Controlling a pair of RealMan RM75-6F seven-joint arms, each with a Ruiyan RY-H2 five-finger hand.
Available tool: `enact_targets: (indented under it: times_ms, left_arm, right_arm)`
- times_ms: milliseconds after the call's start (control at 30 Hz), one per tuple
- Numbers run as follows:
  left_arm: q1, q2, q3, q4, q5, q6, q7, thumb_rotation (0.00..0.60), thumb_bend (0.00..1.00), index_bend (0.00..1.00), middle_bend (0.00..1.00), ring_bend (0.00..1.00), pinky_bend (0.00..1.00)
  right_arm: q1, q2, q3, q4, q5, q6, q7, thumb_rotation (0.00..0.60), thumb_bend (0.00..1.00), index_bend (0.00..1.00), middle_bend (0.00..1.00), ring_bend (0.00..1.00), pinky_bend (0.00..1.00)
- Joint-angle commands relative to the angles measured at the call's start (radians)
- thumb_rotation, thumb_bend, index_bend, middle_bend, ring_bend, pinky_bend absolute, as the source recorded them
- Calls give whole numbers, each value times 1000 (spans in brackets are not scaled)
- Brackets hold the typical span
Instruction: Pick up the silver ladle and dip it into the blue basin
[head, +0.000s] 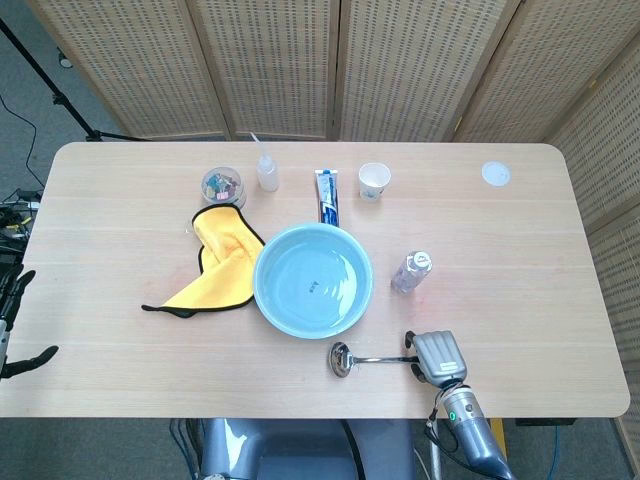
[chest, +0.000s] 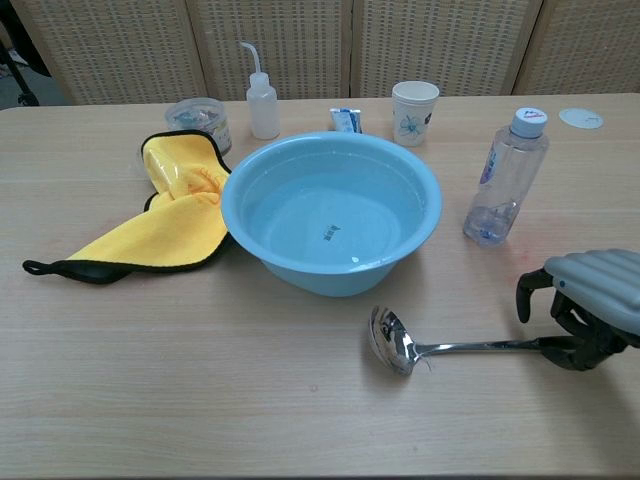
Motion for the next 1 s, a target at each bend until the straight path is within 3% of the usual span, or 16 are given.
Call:
enact_targets:
  times_ms: [33,733,800,1000]
  left_arm:
    - [0,0,0,0,0,-1,0,600,0,0,0,0,0]
    - [-1,0,-1,1,-3,-3,1,600,0,0,0,0,0]
    - [0,-1,-1,0,-3,-2,2,600,0,0,0,0,0]
    - [-1,-1,-2,0,-5,-4,3,600,0,0,0,0,0]
  right_arm:
    - [2,2,-5,-5,4,0,-4,600,363,418,867,787,1000]
    - [14,-35,-40,66,-2,9,5,600,365,421,867,787,1000]
    - [15,-36,-41,70,2,4,4,600,387,440,867,787,1000]
    - [20,-38,-46,91,6,-8,8,600,537,633,871,789,1000]
